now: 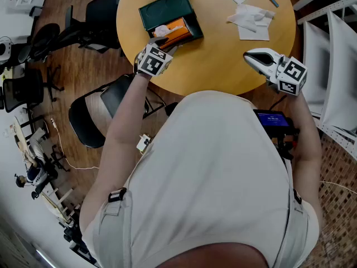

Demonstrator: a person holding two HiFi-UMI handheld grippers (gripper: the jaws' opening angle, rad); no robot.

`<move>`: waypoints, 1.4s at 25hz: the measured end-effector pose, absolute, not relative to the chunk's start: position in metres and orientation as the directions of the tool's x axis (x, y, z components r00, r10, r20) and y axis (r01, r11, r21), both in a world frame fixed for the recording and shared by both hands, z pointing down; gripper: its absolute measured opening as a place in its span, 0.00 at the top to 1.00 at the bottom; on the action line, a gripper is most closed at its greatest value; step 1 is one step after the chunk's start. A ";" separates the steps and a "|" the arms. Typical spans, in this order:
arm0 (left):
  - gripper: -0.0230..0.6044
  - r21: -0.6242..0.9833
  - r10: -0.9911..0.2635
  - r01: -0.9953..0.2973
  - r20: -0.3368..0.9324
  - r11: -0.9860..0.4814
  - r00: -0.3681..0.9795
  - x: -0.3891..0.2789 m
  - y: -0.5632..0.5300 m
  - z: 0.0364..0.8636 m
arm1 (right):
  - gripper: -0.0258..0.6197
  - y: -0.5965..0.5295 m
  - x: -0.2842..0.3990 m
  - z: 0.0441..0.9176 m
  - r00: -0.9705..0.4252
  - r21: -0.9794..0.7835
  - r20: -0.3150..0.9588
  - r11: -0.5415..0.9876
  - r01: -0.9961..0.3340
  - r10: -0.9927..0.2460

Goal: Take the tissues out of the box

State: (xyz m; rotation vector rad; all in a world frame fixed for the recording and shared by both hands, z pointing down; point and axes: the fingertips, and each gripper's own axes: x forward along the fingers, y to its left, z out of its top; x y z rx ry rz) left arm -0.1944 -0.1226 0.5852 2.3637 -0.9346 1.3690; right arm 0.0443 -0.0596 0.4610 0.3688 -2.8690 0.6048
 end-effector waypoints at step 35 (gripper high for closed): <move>0.60 -0.182 -0.221 -0.342 0.972 -0.922 0.080 -0.198 -0.174 0.619 | 0.96 -0.057 0.093 0.499 -0.909 -0.418 0.277 0.813 -0.406 -0.312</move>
